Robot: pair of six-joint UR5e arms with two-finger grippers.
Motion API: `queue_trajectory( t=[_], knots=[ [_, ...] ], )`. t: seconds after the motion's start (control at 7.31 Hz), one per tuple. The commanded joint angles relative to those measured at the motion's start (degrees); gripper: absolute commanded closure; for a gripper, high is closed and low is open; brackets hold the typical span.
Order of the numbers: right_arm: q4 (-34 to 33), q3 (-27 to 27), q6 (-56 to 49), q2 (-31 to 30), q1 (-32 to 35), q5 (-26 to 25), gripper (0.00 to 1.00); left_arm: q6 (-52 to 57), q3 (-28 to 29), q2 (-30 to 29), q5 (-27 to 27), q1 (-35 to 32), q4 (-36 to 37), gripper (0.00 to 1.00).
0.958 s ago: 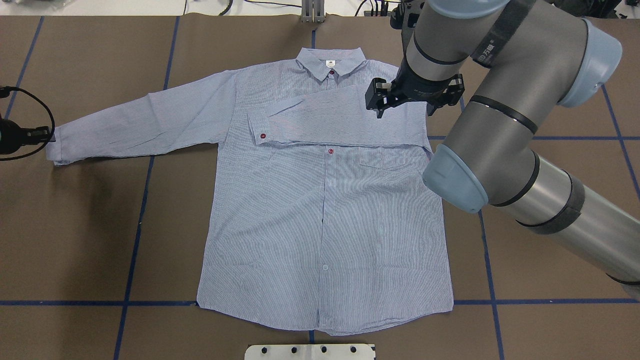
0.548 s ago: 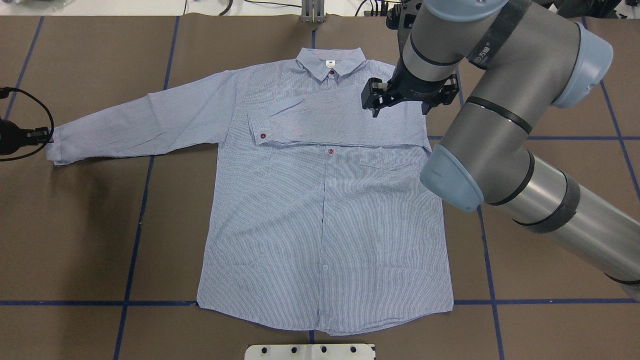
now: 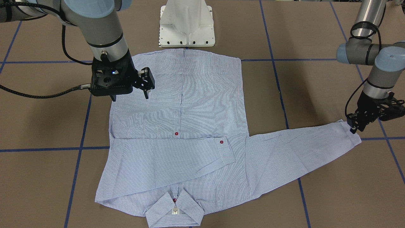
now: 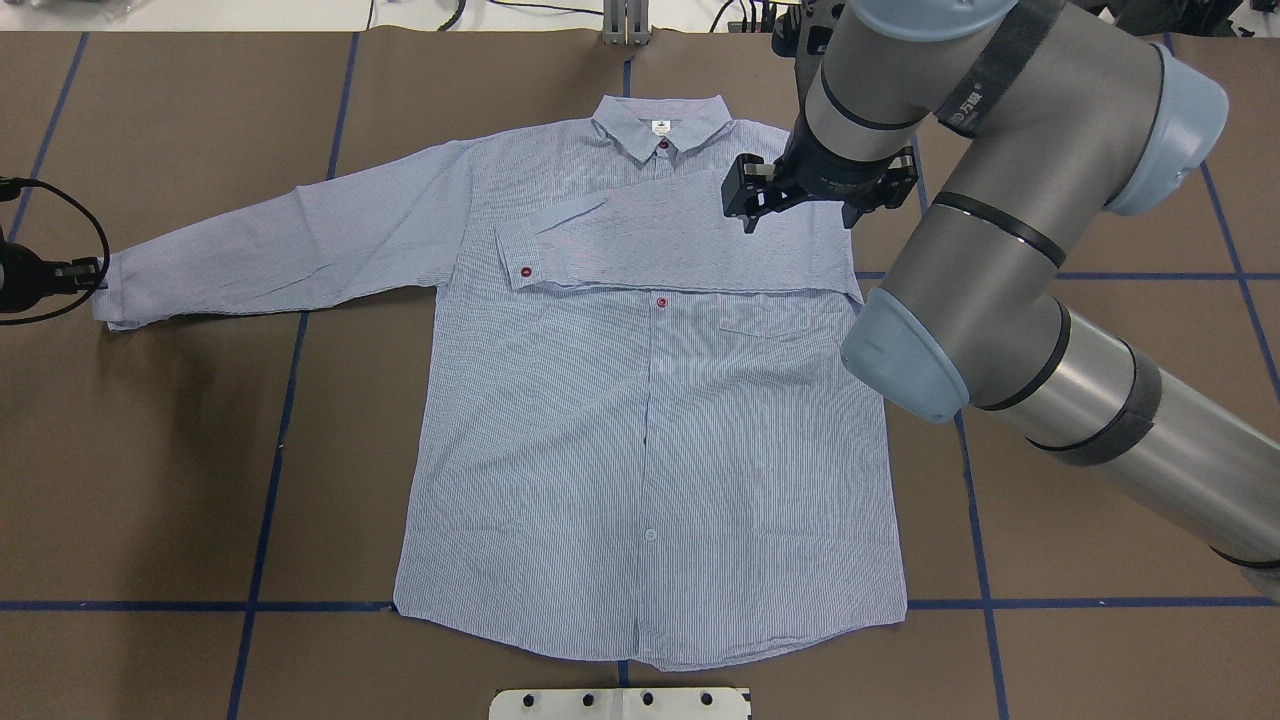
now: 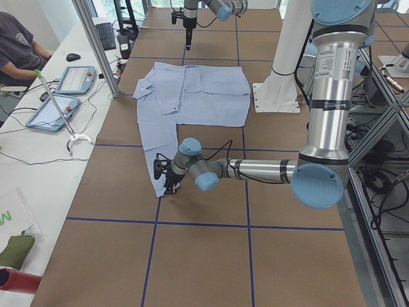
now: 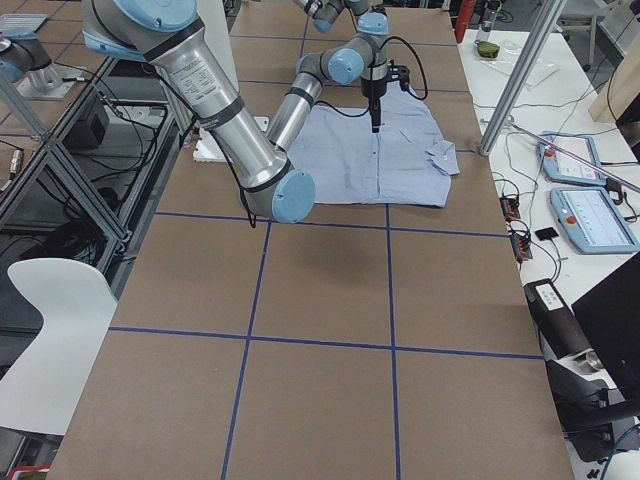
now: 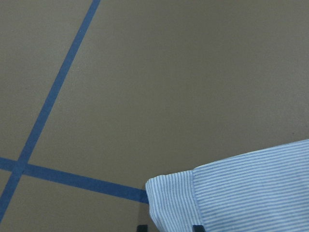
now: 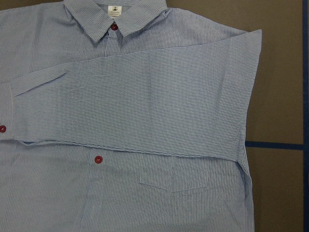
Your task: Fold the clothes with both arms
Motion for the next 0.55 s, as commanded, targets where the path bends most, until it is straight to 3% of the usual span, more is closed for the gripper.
queue_trajectory(
  t=[0.0, 0.41],
  knots=[
    [0.0, 0.0, 0.0, 0.0, 0.0, 0.0, 0.00, -0.1, 0.0, 0.0, 0.0, 0.1, 0.1, 0.58],
    [0.0, 0.1, 0.0, -0.1, 0.2, 0.1, 0.00, -0.2, 0.0, -0.1, -0.1, 0.6, 0.1, 0.59]
  ],
)
